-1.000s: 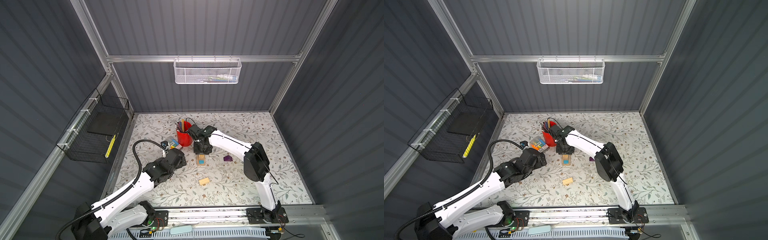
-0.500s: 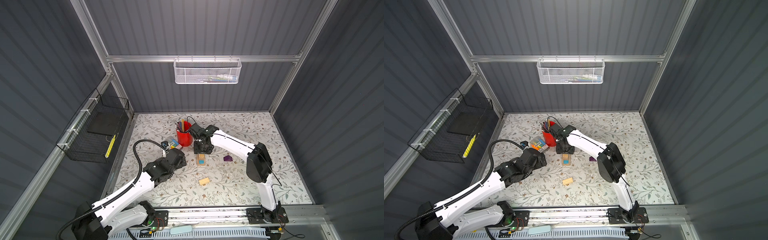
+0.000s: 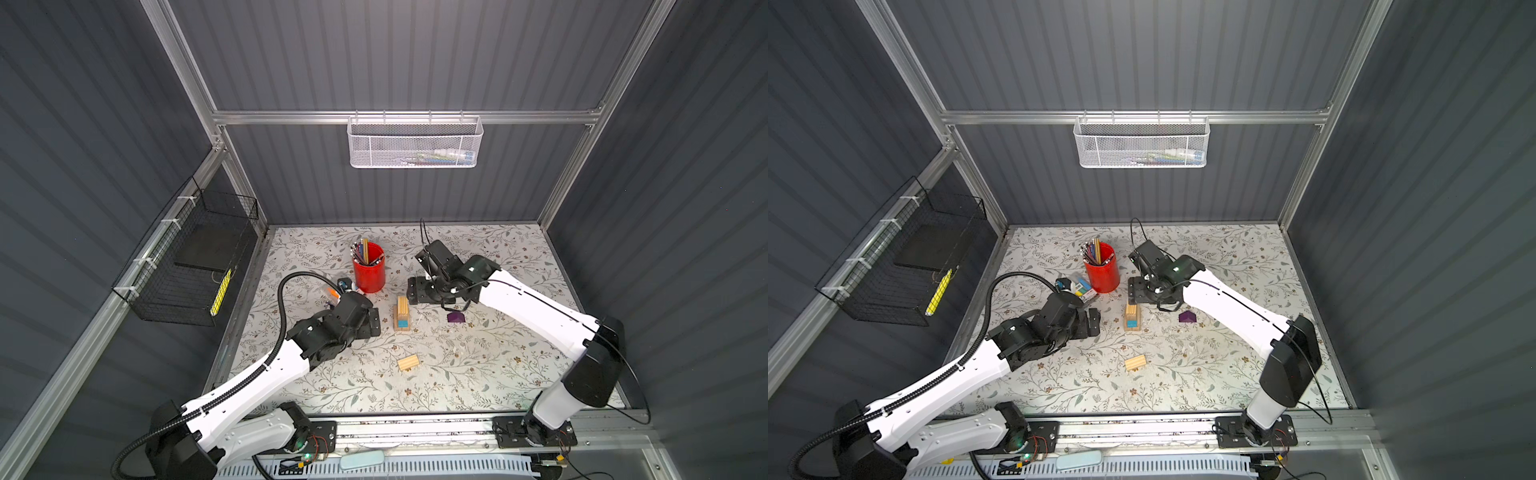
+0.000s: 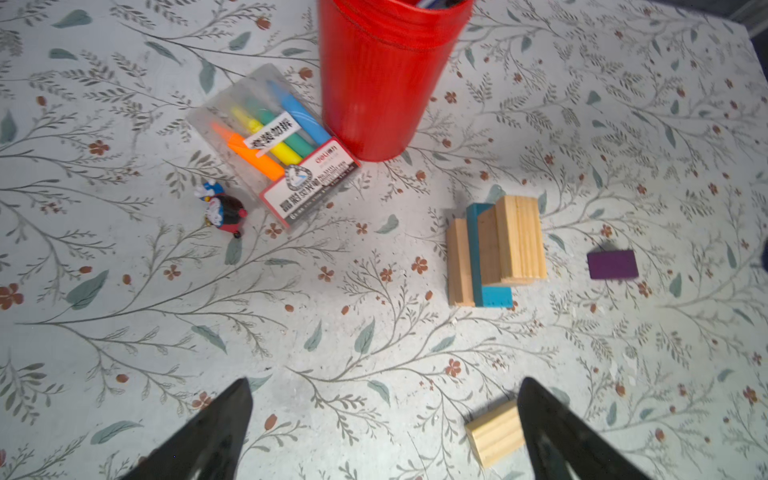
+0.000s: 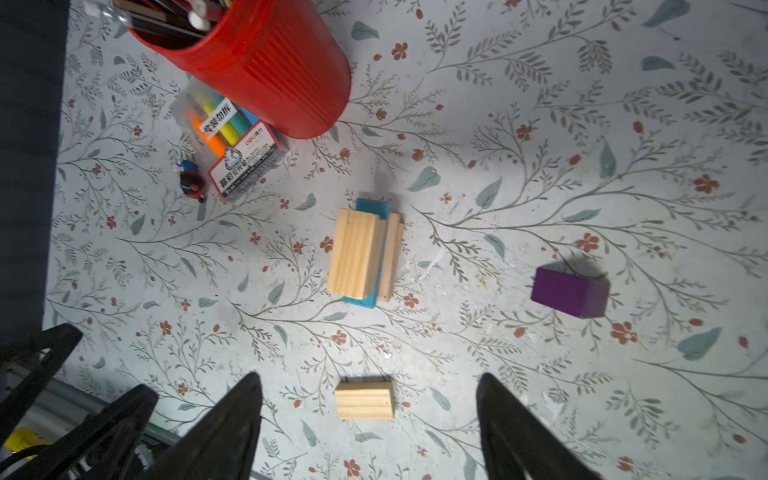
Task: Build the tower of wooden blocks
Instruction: 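Withdraw the right gripper while the left gripper grasps the loose small wooden block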
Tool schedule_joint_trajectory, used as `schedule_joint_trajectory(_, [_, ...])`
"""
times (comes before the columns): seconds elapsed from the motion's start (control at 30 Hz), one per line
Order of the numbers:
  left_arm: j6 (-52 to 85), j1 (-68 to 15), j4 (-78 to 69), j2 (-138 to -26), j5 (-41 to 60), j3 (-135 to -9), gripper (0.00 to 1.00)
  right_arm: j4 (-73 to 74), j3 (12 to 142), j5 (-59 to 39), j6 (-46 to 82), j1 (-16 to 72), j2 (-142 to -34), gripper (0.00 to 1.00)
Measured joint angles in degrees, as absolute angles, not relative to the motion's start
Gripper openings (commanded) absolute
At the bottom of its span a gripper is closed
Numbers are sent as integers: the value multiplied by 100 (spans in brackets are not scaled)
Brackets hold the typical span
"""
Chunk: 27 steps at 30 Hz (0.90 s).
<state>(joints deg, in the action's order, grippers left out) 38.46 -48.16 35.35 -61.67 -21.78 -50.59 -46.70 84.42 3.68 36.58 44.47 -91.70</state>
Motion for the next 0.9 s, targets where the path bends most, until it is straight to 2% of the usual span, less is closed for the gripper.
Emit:
schedule_joint_trajectory(0.23, [3548,-5586,3463,-6506,-1966,-5118,95,-3929,6753,-34,3238,3905,-8123,99])
schedule_joint_trajectory(0.53, [3050,-6412,3245,-7303,-1647,-5118,90,-3050,5282,-729,2840,3199,-7161,99])
schedule_joint_trajectory(0.9, [2495,-6801,2801,-8724,-1573,-5290,81,-2462,4746,-1118,2812,2571,-7024,99])
